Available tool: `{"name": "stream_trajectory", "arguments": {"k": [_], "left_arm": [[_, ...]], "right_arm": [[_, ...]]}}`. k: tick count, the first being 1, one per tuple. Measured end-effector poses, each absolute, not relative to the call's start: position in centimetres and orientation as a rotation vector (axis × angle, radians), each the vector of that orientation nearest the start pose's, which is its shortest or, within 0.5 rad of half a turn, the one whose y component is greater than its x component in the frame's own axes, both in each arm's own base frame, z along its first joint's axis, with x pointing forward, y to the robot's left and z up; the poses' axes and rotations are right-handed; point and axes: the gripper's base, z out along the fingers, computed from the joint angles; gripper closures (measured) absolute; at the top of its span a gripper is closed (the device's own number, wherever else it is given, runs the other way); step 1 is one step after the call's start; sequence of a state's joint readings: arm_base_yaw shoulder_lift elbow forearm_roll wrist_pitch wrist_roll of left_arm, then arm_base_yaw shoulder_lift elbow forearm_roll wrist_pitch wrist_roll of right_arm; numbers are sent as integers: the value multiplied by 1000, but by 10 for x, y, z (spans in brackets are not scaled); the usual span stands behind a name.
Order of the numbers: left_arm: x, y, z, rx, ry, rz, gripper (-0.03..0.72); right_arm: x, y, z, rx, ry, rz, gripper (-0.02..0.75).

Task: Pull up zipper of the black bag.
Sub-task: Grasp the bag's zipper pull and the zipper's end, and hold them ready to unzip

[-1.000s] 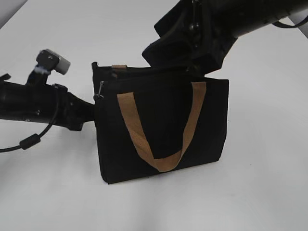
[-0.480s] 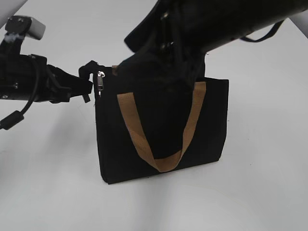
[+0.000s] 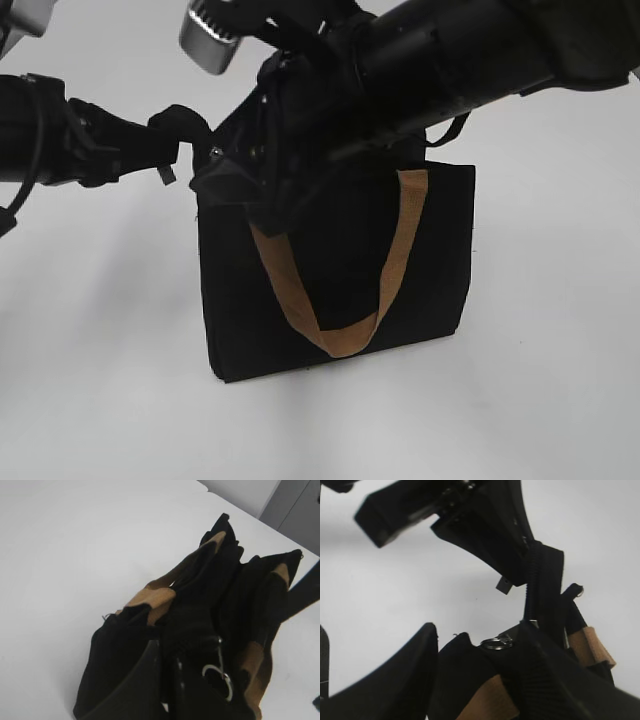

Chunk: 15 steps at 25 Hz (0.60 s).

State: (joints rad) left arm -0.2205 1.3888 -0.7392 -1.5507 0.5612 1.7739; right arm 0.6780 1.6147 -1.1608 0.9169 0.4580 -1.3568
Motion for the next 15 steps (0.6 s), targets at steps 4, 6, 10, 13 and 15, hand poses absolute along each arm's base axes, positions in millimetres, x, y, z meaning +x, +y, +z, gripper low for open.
{"name": "stream_trajectory", "arguments": {"k": [4,6,10,13,15], "left_arm": [[253,-107,261,784,1918,-599,697],[250,-107,265,789,1901,-601,697],[244,-108,273,801,1865,-627,697],[240,-108,279,796,1849,-633,697],[238,-107,283,796,1837,-629,697]], "right_arm": [[264,251,280,-1311,1789,512,338],[265,251,280,-1292,1804,518,338],[269,254,269,-1277,1853,534,338],[272,256,260,-1272,1885,540,338],[273,257,258,-1264,1896,540,338]]}}
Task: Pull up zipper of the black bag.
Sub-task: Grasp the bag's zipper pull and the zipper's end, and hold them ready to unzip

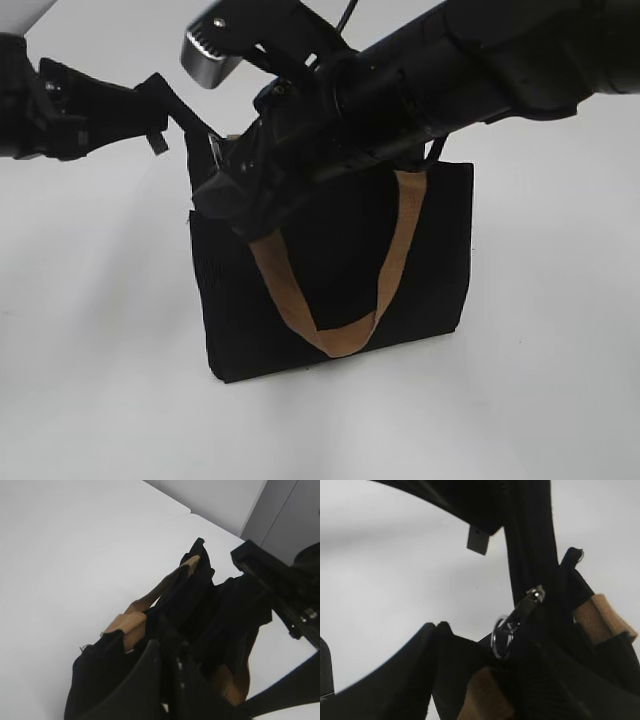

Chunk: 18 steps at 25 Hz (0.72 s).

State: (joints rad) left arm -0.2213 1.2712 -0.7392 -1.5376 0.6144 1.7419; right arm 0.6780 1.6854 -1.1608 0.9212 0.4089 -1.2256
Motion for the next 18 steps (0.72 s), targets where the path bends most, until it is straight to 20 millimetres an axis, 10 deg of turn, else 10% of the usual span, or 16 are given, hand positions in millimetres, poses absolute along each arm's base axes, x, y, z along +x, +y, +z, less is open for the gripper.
{"name": "stream_trajectory", "arguments": {"k": [9,18], "left_arm": [[227,-107,295,826,1780,-633,697],[227,-107,296,825,1779,-627,697]], "right_arm": [[277,257,257,-1179,1927,534,350],[278,256,256,-1191,1923,519,648]]}}
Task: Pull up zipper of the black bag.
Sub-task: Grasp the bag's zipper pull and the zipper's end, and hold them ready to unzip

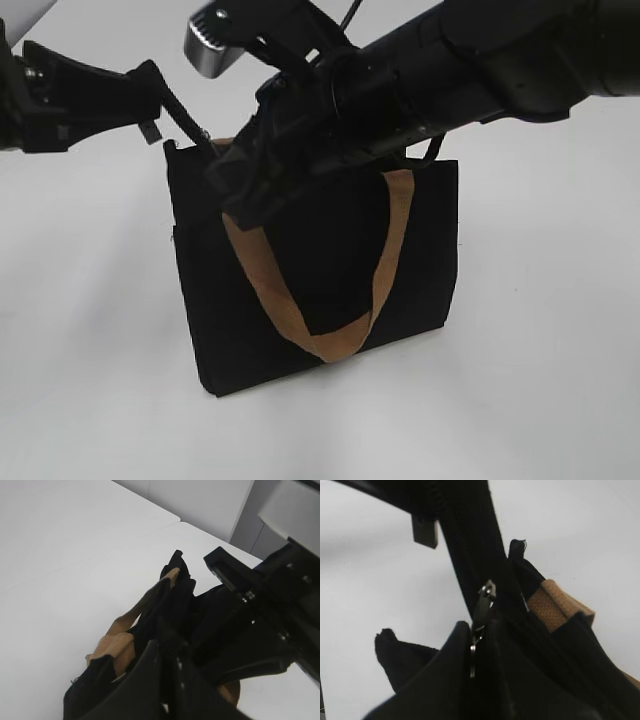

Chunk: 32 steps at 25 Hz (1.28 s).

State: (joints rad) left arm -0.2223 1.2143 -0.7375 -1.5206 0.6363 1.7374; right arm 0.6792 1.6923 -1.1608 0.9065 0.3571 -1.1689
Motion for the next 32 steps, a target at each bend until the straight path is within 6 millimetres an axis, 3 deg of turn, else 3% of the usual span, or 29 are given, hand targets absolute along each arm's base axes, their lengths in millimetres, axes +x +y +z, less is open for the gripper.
{"name": "stream_trajectory", "arguments": {"k": [2,7,16,18,24,32], "left_arm": [[228,-105,294,808,1802,-597,697],[233,-97,289,735,1896,-513,697],[232,-97,287,705,1931,-535,697],[231,-99,288,714,1928,-560,697],[229,-100,288,718,1925,-588,697],[229,-100,288,717,1925,-589,697]], "right_arm": [[278,256,256,-1208,1916,504,698],[276,255,255,-1281,1893,467,699],[275,254,259,-1299,1879,457,698],[275,254,258,-1303,1879,456,675],[274,253,258,-1314,1877,453,504],[274,253,258,-1318,1879,455,556]]}}
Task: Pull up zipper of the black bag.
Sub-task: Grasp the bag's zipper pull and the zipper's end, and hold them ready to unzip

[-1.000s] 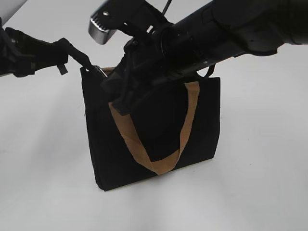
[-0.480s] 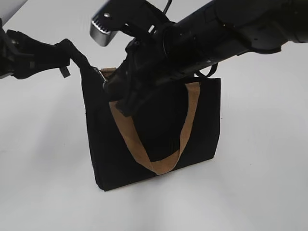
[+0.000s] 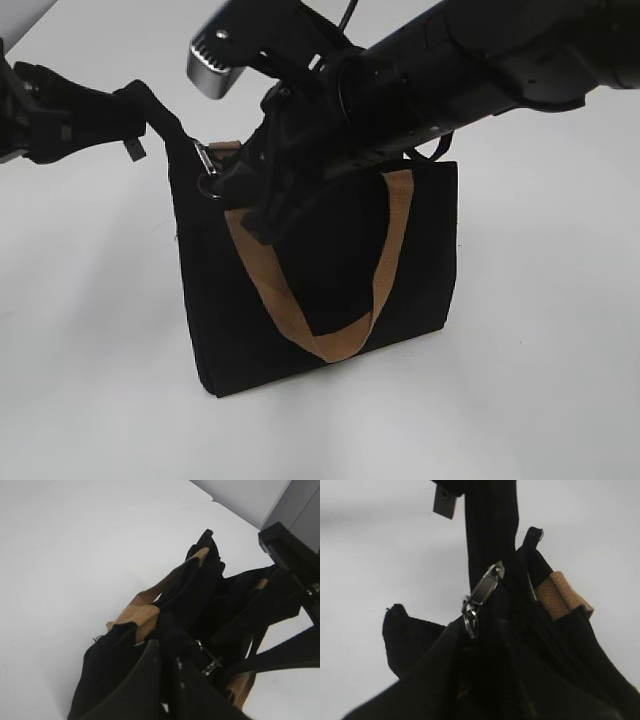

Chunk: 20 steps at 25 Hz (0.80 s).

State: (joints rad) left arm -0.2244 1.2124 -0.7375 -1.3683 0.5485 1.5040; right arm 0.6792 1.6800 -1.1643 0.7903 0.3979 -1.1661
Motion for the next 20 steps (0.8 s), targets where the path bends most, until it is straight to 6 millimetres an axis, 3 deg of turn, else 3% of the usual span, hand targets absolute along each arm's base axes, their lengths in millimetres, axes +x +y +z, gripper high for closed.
{"name": "stream_trajectory", "arguments": {"k": [3,7,15,20], "left_arm": [[229,-100,288,717,1925,-592,697],[229,-100,288,717,1925,-592,697],[230,-98,287,728,1931,-546,697],[231,-97,286,704,1950,-533,698]], "right_arm": [[274,253,258,-1318,1879,455,603],[274,253,258,-1316,1878,453,732],[274,250,262,-1342,1852,416,738],[283,225,277,-1244,1905,419,738]]}}
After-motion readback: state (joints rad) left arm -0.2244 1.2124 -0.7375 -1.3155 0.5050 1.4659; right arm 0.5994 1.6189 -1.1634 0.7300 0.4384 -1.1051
